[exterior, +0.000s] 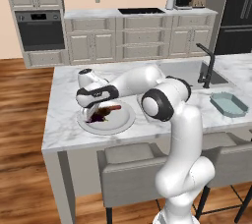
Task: Place one cooked food and one vegetable from the large plate to each tupperware container.
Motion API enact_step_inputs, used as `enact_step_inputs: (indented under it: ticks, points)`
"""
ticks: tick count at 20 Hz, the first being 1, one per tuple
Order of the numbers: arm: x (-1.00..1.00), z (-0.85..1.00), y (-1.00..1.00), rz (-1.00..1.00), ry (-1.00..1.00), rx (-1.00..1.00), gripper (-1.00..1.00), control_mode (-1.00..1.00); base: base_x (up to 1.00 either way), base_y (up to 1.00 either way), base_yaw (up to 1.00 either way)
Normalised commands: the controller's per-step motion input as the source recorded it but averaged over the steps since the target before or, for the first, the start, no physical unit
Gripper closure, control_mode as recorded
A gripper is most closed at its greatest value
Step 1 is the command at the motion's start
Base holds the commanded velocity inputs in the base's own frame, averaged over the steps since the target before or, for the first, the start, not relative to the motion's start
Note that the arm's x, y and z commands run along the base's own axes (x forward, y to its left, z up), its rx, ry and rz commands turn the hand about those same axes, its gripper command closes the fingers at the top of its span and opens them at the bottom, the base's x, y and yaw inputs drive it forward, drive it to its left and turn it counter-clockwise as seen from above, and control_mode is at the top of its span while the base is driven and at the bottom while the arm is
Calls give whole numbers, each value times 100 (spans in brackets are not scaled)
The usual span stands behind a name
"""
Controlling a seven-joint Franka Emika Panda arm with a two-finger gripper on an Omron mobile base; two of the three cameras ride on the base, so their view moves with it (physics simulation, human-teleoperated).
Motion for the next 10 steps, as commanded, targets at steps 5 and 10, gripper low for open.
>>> enact_step_inputs:
  ticks: [5,10]
  points:
    - [10,-5,0,15,-4,-6,-100,-100,0,0,0]
    - [7,-9,3,14,0,-5,-100,-100,0,0,0]
